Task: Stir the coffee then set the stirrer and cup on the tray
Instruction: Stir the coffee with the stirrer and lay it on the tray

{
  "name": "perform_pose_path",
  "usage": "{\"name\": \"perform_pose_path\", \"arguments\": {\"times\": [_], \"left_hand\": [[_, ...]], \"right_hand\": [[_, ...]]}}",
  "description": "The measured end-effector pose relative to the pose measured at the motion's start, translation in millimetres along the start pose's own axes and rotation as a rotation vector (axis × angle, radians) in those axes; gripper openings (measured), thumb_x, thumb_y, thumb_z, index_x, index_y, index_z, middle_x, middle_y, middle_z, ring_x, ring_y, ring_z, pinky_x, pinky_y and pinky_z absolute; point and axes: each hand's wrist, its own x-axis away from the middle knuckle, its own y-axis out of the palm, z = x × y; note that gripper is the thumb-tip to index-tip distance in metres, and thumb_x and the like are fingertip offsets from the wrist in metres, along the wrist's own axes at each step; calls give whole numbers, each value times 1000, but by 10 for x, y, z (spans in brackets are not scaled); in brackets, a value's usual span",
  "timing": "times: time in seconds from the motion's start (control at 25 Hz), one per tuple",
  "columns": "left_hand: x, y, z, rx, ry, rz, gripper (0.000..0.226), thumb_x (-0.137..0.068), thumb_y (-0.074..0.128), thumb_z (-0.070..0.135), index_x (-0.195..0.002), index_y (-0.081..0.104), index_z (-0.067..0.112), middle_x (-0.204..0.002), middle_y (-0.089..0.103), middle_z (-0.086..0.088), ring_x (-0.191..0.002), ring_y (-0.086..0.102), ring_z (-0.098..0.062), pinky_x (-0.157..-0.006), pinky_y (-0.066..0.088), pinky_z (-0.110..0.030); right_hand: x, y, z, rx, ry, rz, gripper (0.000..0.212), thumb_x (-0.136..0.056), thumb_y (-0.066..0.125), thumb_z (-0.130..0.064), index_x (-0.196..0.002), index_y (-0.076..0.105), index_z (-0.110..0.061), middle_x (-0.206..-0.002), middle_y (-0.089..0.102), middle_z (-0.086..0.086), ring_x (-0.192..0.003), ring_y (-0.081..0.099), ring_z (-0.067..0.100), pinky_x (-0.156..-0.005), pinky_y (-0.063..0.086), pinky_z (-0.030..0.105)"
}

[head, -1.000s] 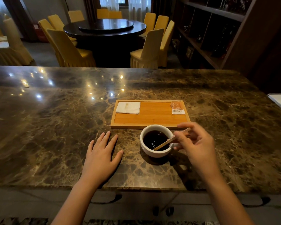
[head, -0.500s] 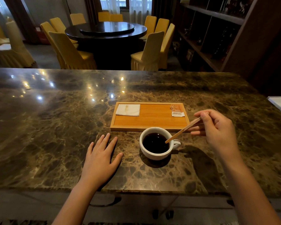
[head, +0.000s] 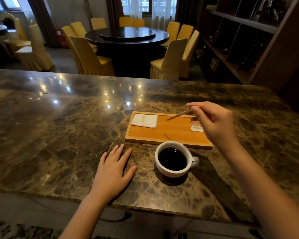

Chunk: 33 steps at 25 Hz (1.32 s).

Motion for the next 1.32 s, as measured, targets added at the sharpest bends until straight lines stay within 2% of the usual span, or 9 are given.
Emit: {"name": "perform_pose_path", "arguments": {"times": [0.16, 0.32, 0.48, 0.64, 0.8, 0.92, 1.04, 1.16, 1.32], "left_hand": [[7, -1, 3, -11, -8, -6, 69, -79, 16, 64, -140, 20, 32, -152, 14, 1, -137, 1, -9, -112, 0, -39], [8, 3, 7, -2, -21, -3, 67, -80, 19, 63, -140, 19, 34, -152, 13, 3, -137, -1, -8, -112, -1, -38], [20, -5, 15, 5, -30, 6, 65, -81, 21, 62, -139, 20, 35, -151, 13, 4, -137, -1, -8, -111, -1, -38], [24, -10, 27, 15, -37, 7, 64, -81, 22, 62, -139, 20, 36, -151, 12, 5, -136, -2, -6, -111, -3, -37], [15, -5, 22, 23, -39, 10, 64, -81, 23, 62, -139, 21, 36, -151, 14, 5, -137, -1, -6, -111, -2, -38], [17, -4, 23, 17, -42, 10, 63, -81, 23, 62, -139, 21, 36, -151, 14, 5, -137, -1, -7, -111, -2, -38], [20, -4, 21, 9, -43, 3, 64, -81, 22, 62, -139, 19, 36, -152, 12, 5, -137, -3, -7, -111, -3, -38], [13, 4, 14, 2, -43, -2, 64, -81, 21, 62, -140, 19, 36, -152, 11, 5, -137, -3, -7, -112, -3, -38], [14, 16, 5, 8, -32, 6, 64, -82, 23, 62, -139, 20, 35, -152, 13, 4, -137, -1, -7, -112, -1, -39]], "right_hand": [[-267, 431, 156, 221, -412, -238, 26, -91, 49, -20, -103, 65, -3, -92, 70, 15, -81, 67, 26, -66, 57, 36], [-400, 806, 200, 320, -639, -385, 27, -92, 47, -20, -102, 65, -2, -87, 70, 16, -70, 66, 27, -51, 56, 36], [-432, 1023, 233, 360, -756, -496, 29, -92, 41, -19, -95, 65, -2, -80, 69, 15, -63, 64, 26, -42, 53, 36], [-403, 1124, 244, 368, -825, -622, 33, -91, 38, -21, -94, 65, -2, -82, 69, 15, -65, 63, 26, -41, 51, 35], [-395, 1196, 206, 406, -844, -730, 21, -90, 52, -22, -90, 65, -5, -85, 67, 13, -72, 62, 26, -41, 50, 33], [-378, 1244, 149, 421, -807, -803, 23, -87, 60, -28, -89, 66, -6, -90, 66, 13, -80, 62, 27, -45, 45, 31], [-355, 1268, 141, 454, -751, -853, 32, -89, 54, -38, -101, 63, -10, -104, 63, 9, -94, 58, 23, -53, 40, 29], [-354, 1247, 136, 462, -710, -889, 36, -90, 51, -44, -104, 62, -13, -107, 62, 6, -93, 57, 19, -54, 38, 25], [-317, 1065, 21, 469, -642, -849, 39, -91, 45, -47, -104, 62, -14, -109, 62, 4, -93, 56, 17, -56, 47, 26]]}}
